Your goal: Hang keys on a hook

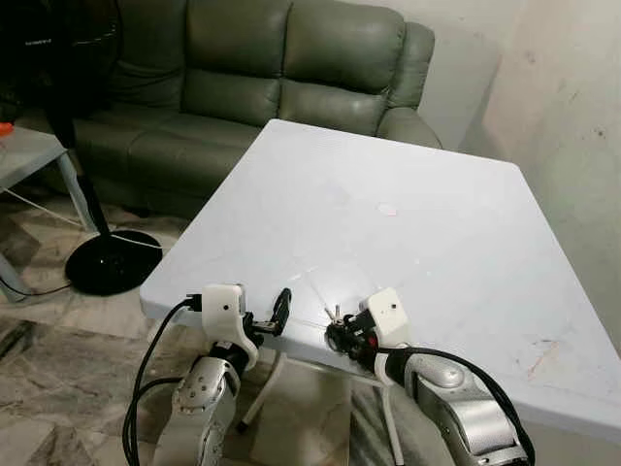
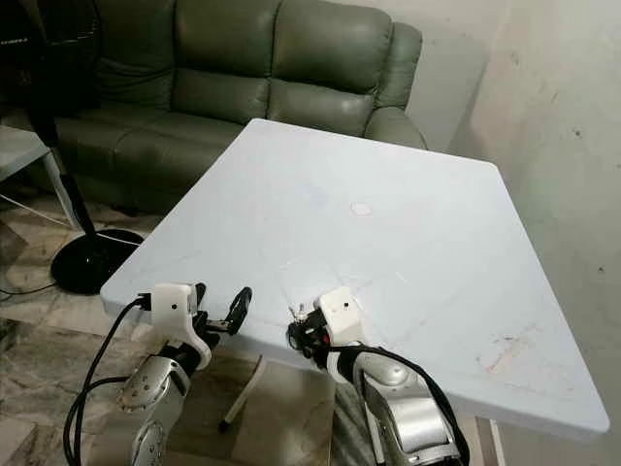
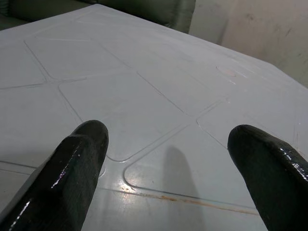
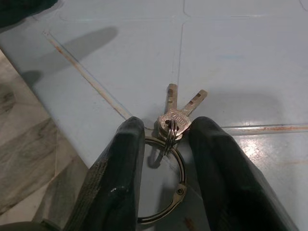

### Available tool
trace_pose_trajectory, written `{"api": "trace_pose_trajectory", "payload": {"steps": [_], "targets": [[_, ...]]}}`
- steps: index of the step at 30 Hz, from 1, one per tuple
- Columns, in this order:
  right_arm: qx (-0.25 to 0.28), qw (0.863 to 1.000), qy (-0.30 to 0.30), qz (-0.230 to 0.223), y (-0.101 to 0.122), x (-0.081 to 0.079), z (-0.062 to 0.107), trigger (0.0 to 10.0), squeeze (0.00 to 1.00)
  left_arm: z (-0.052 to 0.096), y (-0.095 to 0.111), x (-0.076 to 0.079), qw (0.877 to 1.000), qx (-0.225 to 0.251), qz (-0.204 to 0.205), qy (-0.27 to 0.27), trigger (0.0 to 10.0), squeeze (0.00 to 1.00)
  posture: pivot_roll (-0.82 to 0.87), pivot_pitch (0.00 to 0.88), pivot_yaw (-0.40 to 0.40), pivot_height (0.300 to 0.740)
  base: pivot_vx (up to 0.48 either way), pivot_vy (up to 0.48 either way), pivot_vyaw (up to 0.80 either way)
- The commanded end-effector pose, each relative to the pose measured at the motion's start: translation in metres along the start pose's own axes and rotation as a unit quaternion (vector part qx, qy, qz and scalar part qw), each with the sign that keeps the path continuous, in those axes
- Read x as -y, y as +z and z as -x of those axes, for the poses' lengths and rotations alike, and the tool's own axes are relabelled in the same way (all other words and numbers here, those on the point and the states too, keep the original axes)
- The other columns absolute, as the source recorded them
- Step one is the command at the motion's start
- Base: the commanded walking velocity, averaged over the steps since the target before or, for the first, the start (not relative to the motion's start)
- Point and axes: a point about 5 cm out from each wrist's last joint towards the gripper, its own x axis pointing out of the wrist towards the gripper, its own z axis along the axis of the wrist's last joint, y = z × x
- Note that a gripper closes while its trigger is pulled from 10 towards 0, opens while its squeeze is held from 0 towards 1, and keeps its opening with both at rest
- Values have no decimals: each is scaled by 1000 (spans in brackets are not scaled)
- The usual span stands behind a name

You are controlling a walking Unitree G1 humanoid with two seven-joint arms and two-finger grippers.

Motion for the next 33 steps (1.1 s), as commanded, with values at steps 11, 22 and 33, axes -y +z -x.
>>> {"api": "trace_pose_trajectory", "payload": {"steps": [11, 22, 33], "targets": [[28, 999, -36, 17, 7, 4, 3, 0, 0, -1, 0, 2, 1000, -2, 3, 4, 10000, 0, 59, 48, -114, 740, 0, 0, 0], [18, 1000, -12, 5, 3, 0, 5, 2902, 0, -1, 1, 1, 1000, -1, 4, 4, 10000, 0, 59, 48, -113, 740, 0, 0, 0], [11, 1000, 10, 3, 2, -1, 3, 10000, 0, -2, 1, 2, 1000, -2, 6, 6, 10000, 0, 58, 50, -114, 740, 0, 0, 0]]}}
